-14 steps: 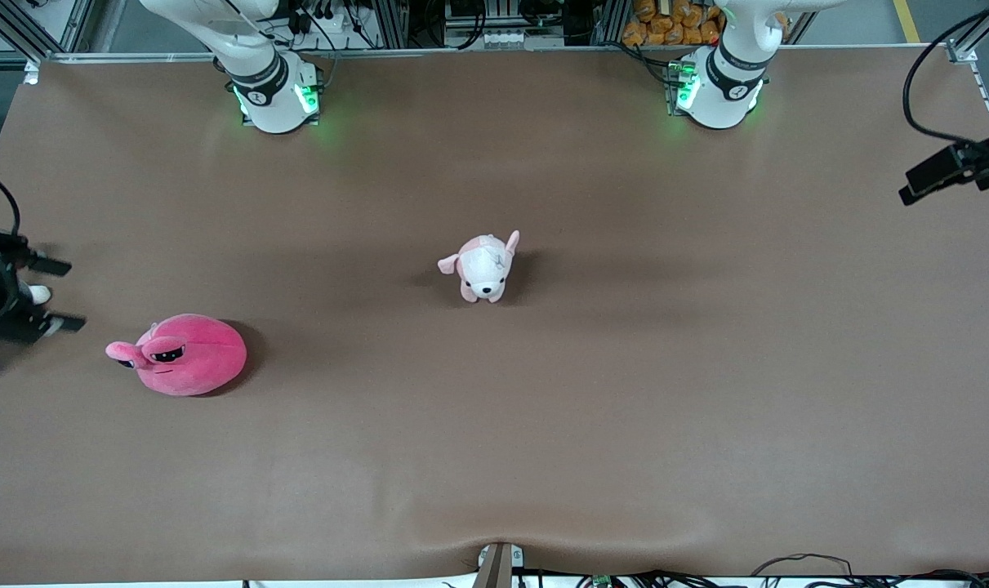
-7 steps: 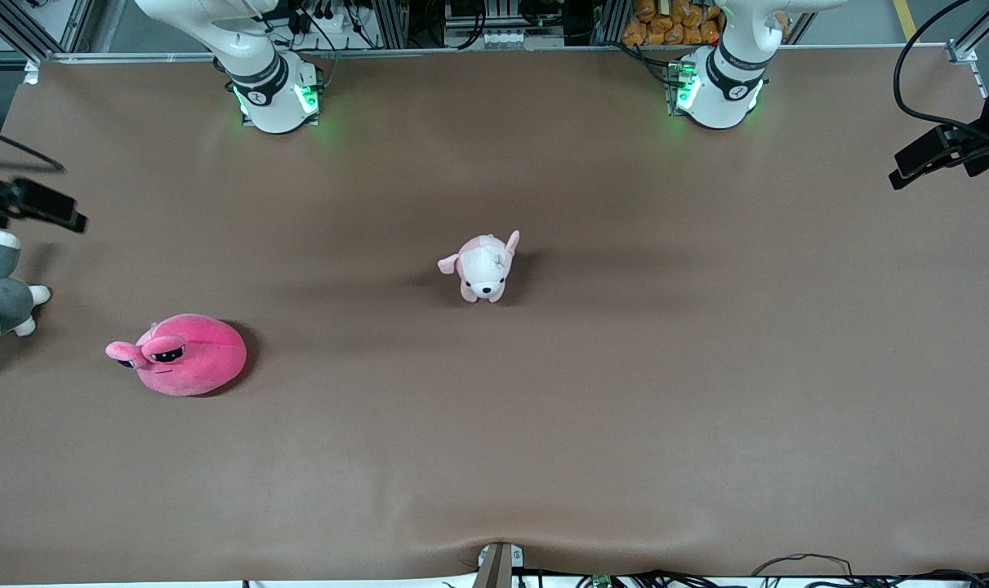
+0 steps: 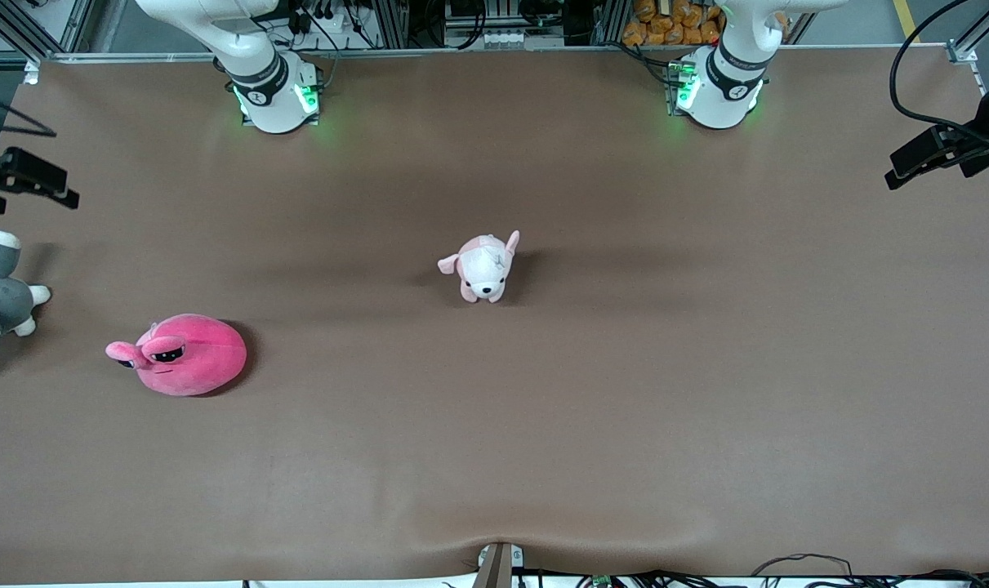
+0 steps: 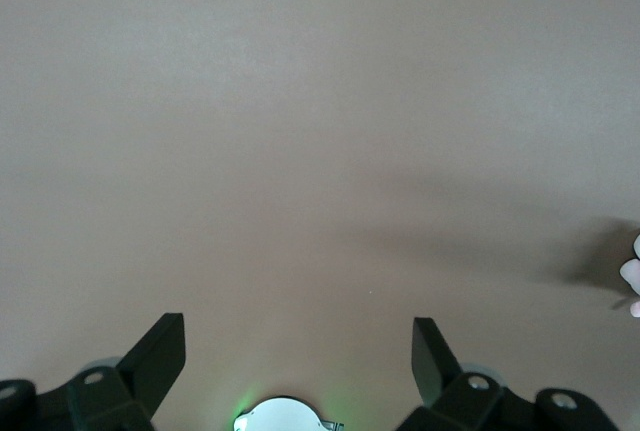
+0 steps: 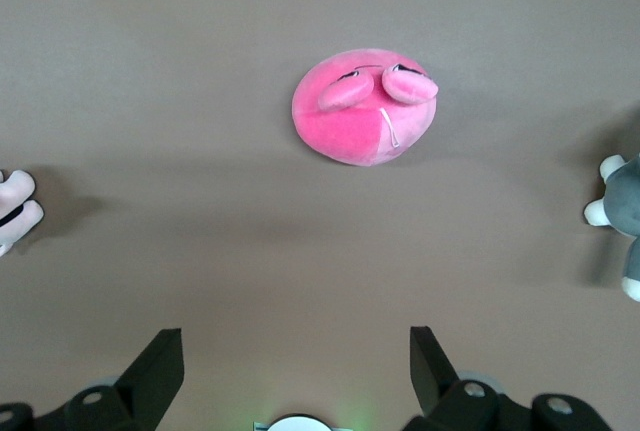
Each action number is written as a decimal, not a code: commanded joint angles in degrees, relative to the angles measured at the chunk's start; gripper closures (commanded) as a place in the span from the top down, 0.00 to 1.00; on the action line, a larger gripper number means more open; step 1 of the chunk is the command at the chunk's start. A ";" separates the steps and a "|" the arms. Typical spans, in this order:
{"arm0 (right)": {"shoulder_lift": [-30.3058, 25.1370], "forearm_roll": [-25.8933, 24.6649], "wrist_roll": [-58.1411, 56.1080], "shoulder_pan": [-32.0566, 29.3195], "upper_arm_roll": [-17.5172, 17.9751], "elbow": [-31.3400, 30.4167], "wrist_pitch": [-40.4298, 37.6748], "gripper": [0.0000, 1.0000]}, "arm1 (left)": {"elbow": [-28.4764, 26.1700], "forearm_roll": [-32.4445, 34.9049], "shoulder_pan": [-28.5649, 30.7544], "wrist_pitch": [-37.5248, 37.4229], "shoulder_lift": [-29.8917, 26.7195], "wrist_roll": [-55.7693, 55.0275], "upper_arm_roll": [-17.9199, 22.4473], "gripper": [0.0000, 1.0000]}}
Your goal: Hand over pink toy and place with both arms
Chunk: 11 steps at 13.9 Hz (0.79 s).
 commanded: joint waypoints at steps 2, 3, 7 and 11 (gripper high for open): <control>-1.31 -1.69 -0.88 0.04 0.80 1.06 1.04 1.00 | -1.05 -0.71 -0.32 0.70 -0.96 0.51 0.36 1.00; -1.21 -2.56 -0.97 -0.13 0.89 1.60 1.13 1.00 | -1.05 -0.71 -0.32 0.61 -1.05 0.51 0.36 1.00; -0.77 -2.66 -1.06 -0.40 0.89 1.52 1.13 1.00 | -0.70 -0.62 0.12 0.35 -0.87 0.60 0.45 1.00; -0.25 -2.66 -0.97 -0.84 0.71 1.43 1.13 1.00 | 0.44 -0.27 -0.40 0.35 -0.52 0.78 0.36 1.00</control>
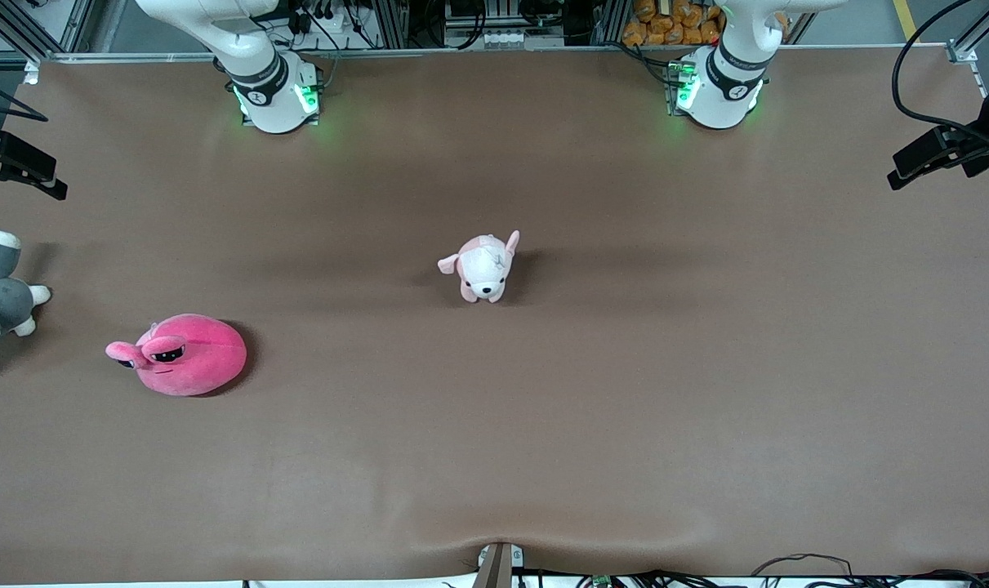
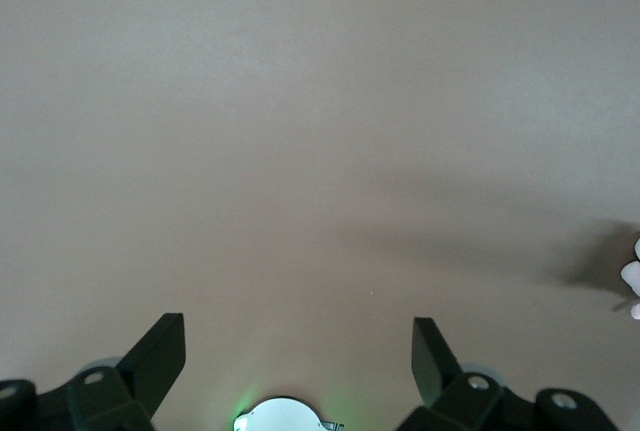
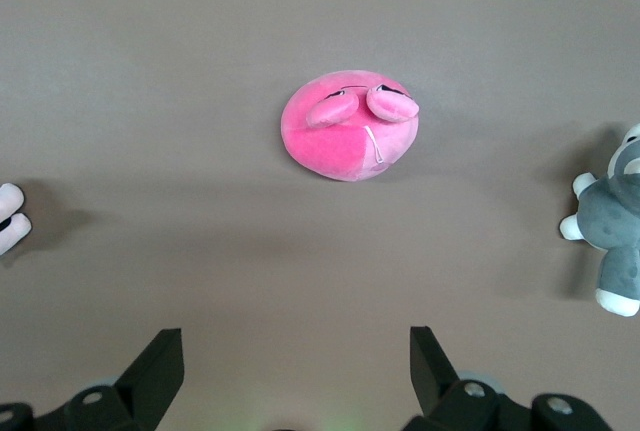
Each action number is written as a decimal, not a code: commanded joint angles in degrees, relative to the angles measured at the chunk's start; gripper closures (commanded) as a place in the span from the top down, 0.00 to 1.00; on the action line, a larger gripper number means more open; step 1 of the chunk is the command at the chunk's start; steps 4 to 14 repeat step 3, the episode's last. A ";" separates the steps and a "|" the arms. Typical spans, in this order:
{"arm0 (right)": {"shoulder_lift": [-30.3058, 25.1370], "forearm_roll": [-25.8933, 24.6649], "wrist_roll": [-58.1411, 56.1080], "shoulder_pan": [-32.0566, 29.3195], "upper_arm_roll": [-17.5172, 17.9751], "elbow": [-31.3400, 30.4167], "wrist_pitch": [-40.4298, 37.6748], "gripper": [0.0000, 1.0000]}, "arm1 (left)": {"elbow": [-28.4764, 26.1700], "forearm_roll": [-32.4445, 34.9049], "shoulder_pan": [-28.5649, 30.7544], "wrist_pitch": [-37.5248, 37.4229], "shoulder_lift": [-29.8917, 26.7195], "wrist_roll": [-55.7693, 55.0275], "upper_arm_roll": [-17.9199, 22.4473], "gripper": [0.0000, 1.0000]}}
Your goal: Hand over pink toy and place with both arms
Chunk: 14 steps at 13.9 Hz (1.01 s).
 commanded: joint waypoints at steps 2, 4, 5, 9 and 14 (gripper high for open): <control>0.29 -0.87 -0.50 -0.85 0.43 0.34 -0.14 1.00 | 0.43 -0.18 -1.61 0.26 -0.52 0.69 -1.29 1.00; 0.29 -0.87 -0.50 -1.02 0.43 0.34 -0.06 1.00 | 0.25 -0.27 -1.44 0.26 -0.52 0.77 -2.78 1.00; 0.29 -0.87 -0.50 -1.02 0.43 0.34 -0.06 1.00 | 0.25 -0.27 -1.44 0.26 -0.52 0.77 -2.78 1.00; 0.29 -0.87 -0.50 -1.02 0.43 0.34 -0.06 1.00 | 0.25 -0.27 -1.44 0.26 -0.52 0.77 -2.78 1.00; 0.29 -0.87 -0.50 -1.02 0.43 0.34 -0.06 1.00 | 0.25 -0.27 -1.44 0.26 -0.52 0.77 -2.78 1.00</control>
